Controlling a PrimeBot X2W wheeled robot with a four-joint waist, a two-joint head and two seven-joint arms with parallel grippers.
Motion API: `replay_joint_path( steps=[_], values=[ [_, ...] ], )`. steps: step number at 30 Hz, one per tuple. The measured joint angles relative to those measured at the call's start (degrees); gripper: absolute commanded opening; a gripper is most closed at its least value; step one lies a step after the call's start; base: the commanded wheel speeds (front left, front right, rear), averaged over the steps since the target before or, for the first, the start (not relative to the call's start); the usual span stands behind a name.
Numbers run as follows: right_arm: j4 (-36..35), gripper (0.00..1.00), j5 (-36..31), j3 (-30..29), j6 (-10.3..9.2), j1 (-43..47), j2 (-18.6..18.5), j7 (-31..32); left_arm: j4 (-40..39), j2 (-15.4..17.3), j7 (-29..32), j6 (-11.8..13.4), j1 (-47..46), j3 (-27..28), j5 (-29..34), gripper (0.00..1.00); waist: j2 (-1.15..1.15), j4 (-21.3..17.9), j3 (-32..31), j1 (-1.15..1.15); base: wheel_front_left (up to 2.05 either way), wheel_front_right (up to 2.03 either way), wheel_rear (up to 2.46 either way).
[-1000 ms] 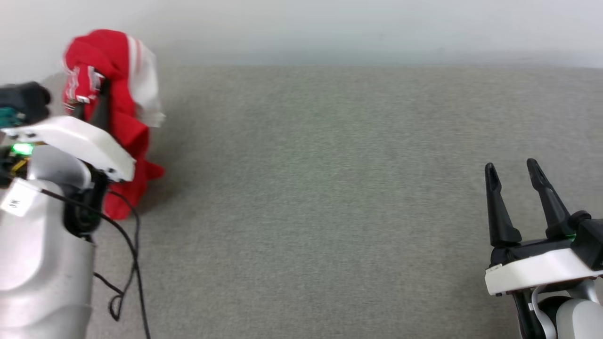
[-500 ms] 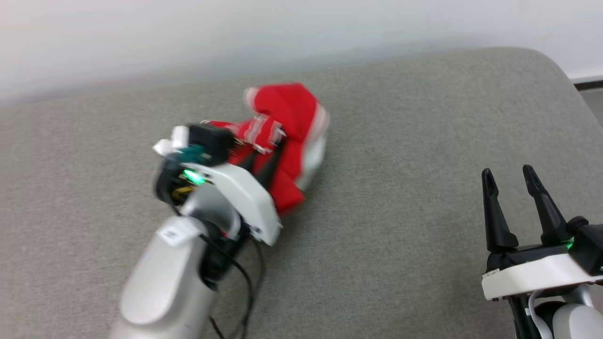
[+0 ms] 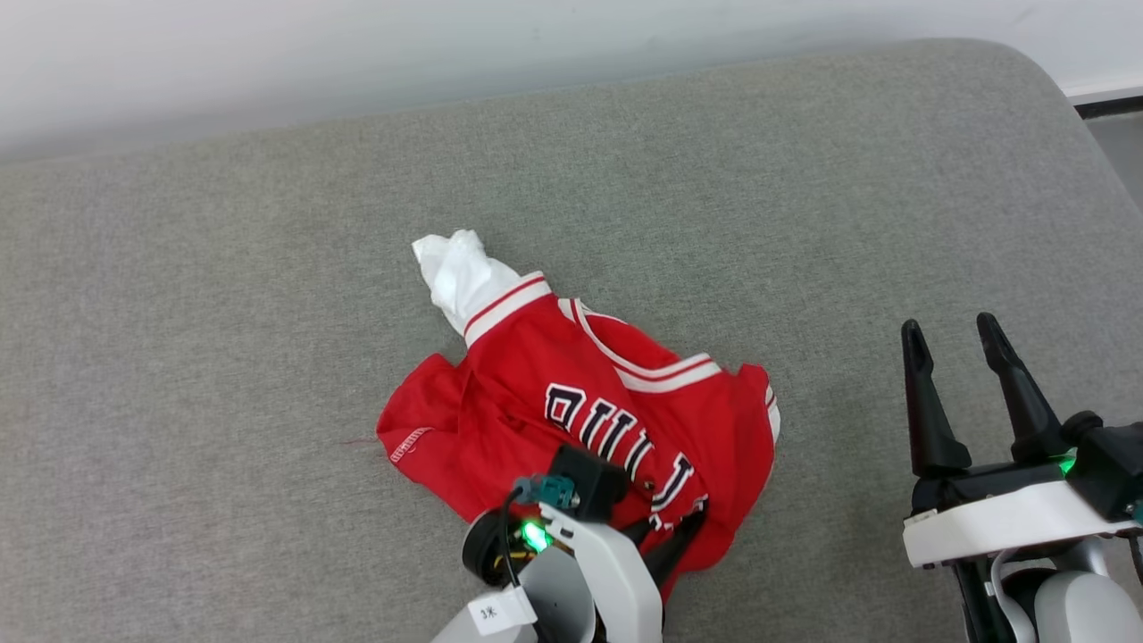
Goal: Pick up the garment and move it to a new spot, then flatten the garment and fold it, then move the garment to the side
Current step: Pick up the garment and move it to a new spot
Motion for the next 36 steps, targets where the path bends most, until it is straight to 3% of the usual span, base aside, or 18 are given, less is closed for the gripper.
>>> replay_joint_path(
  steps=[3, 4, 5, 6, 13, 18, 26, 31, 36],
  values=[
    [0.6, 1.00, 0.0, -0.6, -0.01, -0.4, 0.0, -0.2, 1.0, -0.3, -0.7, 0.0, 0.7, -1.1, -0.4, 0.00, 0.00, 0.6, -0.1, 0.00, 0.00, 0.00, 0.00],
    [0.8, 1.00, 0.0, -0.6, 0.00, -0.4, 0.0, -0.4, 1.2, -0.4, -1.3, 0.0, 0.7, -1.4, -0.3, 0.18, 0.00, 0.9, -0.2, 0.00, 0.00, 0.00, 0.00],
    [1.0, 1.00, -0.1, -0.6, 0.00, -0.4, 0.0, -0.4, 1.2, -0.5, -2.0, 0.0, 0.8, -1.5, -0.2, 0.80, 0.00, 1.1, -0.5, 0.00, 0.00, 0.00, 0.00],
    [1.2, 1.00, -0.2, -0.6, 0.00, -0.3, 0.0, -0.4, 1.2, -0.5, -2.7, 0.1, 0.8, -1.9, 0.4, 1.00, 0.00, 1.4, -0.9, 0.00, 0.00, 0.00, 0.00],
    [1.2, 1.00, -1.7, -1.0, 0.00, 0.9, 0.0, 0.8, -3.1, -0.3, -11.6, 0.4, -0.4, -2.8, 4.9, 1.00, 0.00, 3.8, -4.3, 0.00, 0.00, 0.00, 0.00],
    [0.2, 1.00, -2.6, -1.5, 0.00, 3.1, 0.0, 2.4, -5.8, 0.5, -17.3, 2.2, -0.2, -0.9, 6.2, 1.00, 0.00, 6.0, -7.7, 0.00, 0.00, 0.00, 0.00],
    [-1.3, 1.00, -2.9, -1.6, 0.00, 5.9, 0.0, 4.5, -6.7, 3.3, -24.0, 8.2, 1.5, 6.3, 7.0, 1.00, 0.00, 9.9, -12.1, 0.00, 0.00, 0.00, 0.00],
    [-1.9, 1.00, -2.6, -1.8, 0.00, 7.5, 0.0, 5.0, -6.1, 7.7, -26.3, 11.9, 3.5, 12.4, 7.3, 1.00, 0.00, 11.7, -13.4, 0.00, 0.00, 0.00, 0.00],
    [-2.2, 1.00, -2.2, -2.4, 0.00, 8.5, 0.0, 5.4, -5.9, 11.6, -26.4, 13.9, 7.1, 15.8, 6.8, 1.00, 0.00, 12.1, -14.2, 0.00, 0.00, 0.00, 0.00]
  ],
)
